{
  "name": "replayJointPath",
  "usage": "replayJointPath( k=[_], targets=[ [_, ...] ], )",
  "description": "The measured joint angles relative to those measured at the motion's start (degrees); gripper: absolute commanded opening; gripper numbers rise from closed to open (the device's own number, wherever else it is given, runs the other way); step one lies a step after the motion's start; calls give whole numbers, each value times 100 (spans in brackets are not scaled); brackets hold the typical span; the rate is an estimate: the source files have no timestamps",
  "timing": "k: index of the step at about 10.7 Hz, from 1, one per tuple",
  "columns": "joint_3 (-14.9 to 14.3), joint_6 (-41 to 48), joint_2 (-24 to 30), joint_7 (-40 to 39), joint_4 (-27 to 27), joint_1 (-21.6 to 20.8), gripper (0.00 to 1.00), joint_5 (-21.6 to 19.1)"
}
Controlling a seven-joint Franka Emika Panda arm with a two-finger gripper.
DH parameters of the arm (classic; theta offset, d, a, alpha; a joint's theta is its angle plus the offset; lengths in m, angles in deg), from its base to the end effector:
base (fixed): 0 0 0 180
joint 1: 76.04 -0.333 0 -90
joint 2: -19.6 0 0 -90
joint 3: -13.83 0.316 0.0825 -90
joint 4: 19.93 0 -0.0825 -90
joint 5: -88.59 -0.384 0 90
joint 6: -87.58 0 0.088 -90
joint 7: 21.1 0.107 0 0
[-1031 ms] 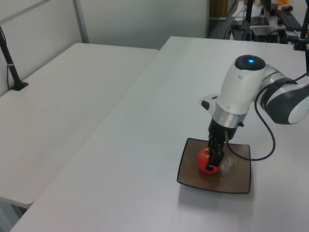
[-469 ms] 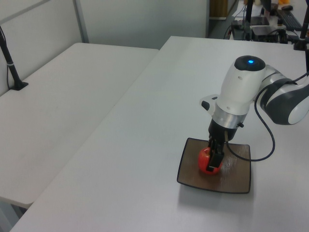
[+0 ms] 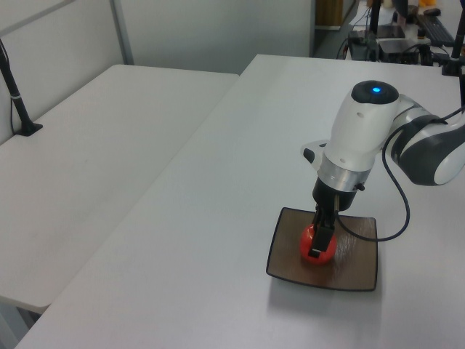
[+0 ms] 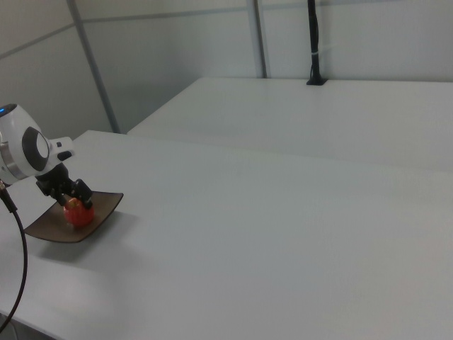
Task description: Apples placed on a ceramic plate
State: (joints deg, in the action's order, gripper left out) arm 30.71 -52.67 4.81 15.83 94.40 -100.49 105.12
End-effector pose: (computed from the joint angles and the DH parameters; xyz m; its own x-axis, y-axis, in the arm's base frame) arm 0.4685 0.4017 0.3577 0.9358 0.2523 0.2461 0.2593 -0.9658 0.0039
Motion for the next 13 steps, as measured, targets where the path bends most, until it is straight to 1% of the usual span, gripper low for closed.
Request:
replayJointPath(
  k=[2, 4, 5, 7, 8, 10, 11, 13],
  targets=[
    [32, 422, 45, 71, -287, -1, 100, -1],
    [32, 1450, 181, 142, -916, 21, 100, -109],
    [32, 1892, 320, 147, -1216, 57, 100, -242],
    [29, 2519, 755, 150, -1476, 224, 100, -372],
    [28, 2701, 951, 156, -1495, 328, 100, -488],
    [5, 3466, 1397, 157, -1709, 666, 100, -945],
    [-73, 3893, 1591, 156, -1868, 800, 100, -1087],
    [-423, 4267, 1862, 135, -1967, 866, 100, -1150]
  ],
)
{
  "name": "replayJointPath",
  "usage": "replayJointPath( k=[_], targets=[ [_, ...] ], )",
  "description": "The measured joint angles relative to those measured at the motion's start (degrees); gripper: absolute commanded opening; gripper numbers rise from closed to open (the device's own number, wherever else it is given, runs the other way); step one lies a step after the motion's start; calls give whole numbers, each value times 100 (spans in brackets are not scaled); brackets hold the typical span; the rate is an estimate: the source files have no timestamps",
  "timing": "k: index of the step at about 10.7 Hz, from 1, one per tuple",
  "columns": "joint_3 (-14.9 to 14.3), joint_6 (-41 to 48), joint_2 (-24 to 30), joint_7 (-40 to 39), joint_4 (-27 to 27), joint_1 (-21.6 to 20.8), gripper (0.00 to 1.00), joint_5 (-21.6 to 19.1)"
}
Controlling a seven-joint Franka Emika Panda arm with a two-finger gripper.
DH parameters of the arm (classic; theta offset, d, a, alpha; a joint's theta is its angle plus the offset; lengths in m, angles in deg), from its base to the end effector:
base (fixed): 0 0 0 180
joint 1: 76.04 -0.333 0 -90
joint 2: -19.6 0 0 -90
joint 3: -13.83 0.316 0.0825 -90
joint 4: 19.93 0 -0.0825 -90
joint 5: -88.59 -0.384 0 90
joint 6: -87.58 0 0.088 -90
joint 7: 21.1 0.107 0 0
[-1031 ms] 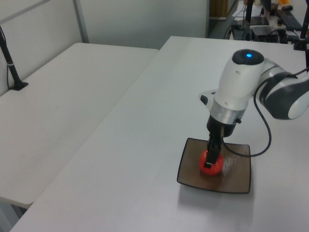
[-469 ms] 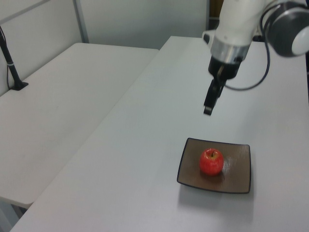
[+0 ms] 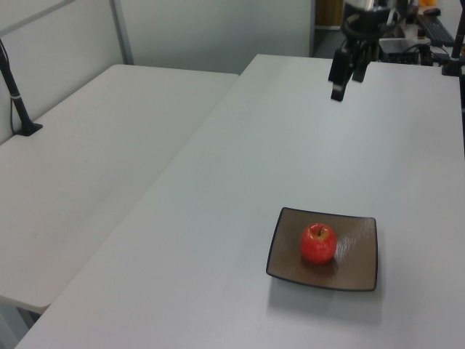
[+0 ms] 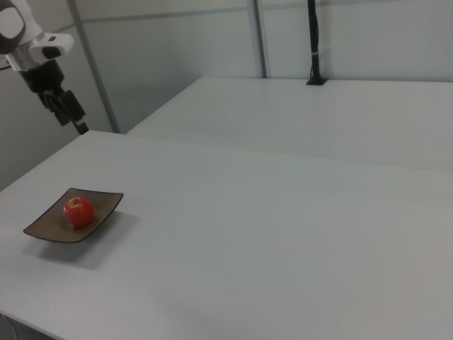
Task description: Apples placed on a ceramic plate
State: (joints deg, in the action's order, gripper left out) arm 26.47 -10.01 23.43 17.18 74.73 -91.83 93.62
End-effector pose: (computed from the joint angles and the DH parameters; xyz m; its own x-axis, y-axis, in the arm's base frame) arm 0.4829 0.2567 0.6344 0.9748 -0.1616 0.1539 -0.1649 -0.9863 0.0087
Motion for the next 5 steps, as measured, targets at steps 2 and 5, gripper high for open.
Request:
replayJointPath(
  k=[2, 5],
  targets=[
    [-465, 249, 105, -391, 0, -4, 100, -64],
    [-1250, 365, 99, -1638, 35, 0, 100, -417]
  ],
)
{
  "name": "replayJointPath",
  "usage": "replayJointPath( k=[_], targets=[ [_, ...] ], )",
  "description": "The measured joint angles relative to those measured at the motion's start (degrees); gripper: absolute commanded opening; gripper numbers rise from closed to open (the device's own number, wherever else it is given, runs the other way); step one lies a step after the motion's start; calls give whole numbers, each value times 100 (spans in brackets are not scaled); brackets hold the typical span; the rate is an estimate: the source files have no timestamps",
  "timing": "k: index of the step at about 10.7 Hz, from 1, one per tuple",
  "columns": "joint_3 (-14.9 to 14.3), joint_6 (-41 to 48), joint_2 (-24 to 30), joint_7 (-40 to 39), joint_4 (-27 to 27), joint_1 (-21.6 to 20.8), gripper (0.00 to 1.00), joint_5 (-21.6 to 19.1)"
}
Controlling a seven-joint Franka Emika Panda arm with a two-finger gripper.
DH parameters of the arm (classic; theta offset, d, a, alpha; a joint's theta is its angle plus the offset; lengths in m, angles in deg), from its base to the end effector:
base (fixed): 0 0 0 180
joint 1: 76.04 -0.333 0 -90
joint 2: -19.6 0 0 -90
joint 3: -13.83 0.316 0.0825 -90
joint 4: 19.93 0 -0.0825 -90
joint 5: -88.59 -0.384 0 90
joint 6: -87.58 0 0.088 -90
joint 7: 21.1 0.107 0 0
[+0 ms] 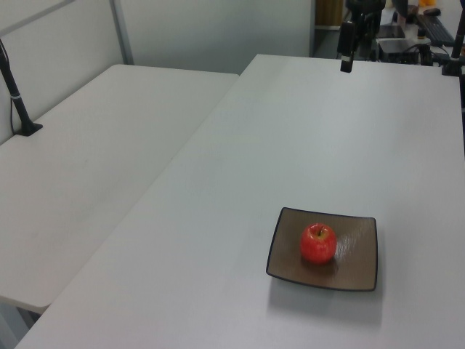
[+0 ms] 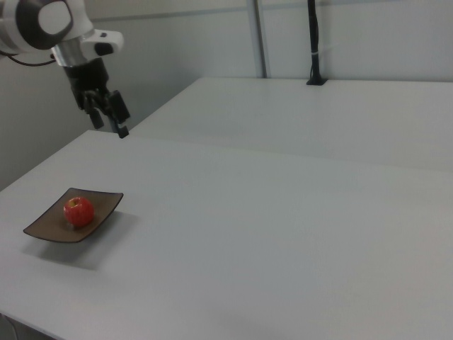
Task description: Apples placed on a ceramic plate
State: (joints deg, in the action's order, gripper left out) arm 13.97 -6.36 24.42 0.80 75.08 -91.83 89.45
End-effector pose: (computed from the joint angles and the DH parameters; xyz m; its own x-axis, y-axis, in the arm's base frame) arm 0.5146 0.1454 0.6350 0.9924 -0.1036 0.0664 -0.1031 -0.9946 -0.0103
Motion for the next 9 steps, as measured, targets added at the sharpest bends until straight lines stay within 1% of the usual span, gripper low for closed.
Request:
replayJointPath(
  k=[1, 3, 5, 7, 9],
  targets=[
    [-127, 0, -24, -432, 26, 4, 100, -27],
    [-228, -2, -84, -1433, 47, 2, 100, -55],
    [-288, -270, -152, -2252, 98, 13, 100, -68],
    [-313, -447, -184, -2573, 170, 64, 100, -68],
    [-316, -453, -193, -2611, 177, 69, 100, -68]
  ],
)
